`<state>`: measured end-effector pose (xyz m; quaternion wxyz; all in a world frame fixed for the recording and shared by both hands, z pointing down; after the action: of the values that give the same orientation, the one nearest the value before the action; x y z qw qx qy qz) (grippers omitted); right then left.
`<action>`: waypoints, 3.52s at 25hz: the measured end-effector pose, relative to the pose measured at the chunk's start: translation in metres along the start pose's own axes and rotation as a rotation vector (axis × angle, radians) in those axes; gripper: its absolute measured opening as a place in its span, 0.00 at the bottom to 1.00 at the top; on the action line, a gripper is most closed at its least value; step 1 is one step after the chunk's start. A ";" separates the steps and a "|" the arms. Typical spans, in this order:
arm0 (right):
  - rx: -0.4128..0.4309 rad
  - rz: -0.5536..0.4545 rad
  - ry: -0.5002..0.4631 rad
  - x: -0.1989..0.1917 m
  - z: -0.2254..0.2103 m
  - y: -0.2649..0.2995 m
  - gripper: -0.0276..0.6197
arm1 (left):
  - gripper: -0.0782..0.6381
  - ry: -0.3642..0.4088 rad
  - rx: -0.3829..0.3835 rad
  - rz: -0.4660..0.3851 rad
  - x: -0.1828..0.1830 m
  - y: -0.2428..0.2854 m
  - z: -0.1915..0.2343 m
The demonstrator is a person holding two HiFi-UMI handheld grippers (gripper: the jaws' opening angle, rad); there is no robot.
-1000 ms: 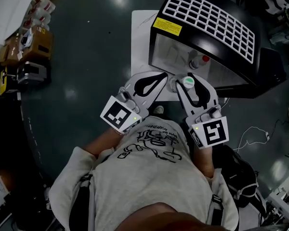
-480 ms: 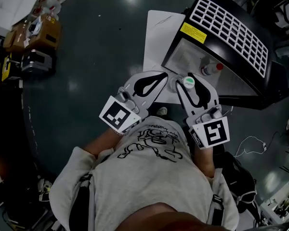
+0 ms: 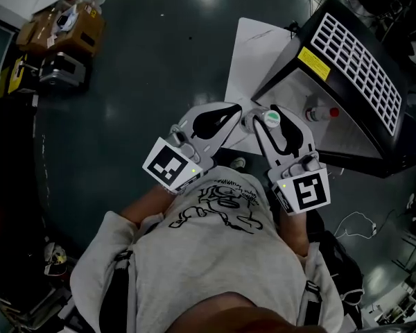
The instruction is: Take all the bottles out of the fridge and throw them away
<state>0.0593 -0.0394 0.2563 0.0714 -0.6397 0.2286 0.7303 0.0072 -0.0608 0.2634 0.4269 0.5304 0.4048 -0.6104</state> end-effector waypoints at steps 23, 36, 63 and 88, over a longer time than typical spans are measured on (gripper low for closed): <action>0.204 -0.005 -0.032 0.028 0.107 0.097 0.29 | 0.12 -0.018 0.212 -0.010 0.005 -0.127 0.076; 0.269 -0.002 -0.057 0.035 0.148 0.124 0.29 | 0.12 -0.037 0.273 -0.022 0.002 -0.173 0.095; 0.329 -0.009 -0.086 0.036 0.154 0.118 0.29 | 0.12 -0.035 0.321 -0.020 0.004 -0.178 0.084; 0.388 -0.007 -0.084 0.025 0.102 0.101 0.29 | 0.12 -0.056 0.380 -0.006 -0.004 -0.125 0.069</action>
<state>-0.0771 -0.0899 0.2640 0.2055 -0.5837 0.3597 0.6984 -0.1318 -0.0876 0.2801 0.3285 0.5830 0.2718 -0.6916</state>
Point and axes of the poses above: the fingertips, and each gripper's own axes: y forward along the fingers, z to its left, x out of its top, the point moved 1 cm from there along -y, backward along the fingers, and after that the axes turned 5 degrees about z, right-handed, at the moved point
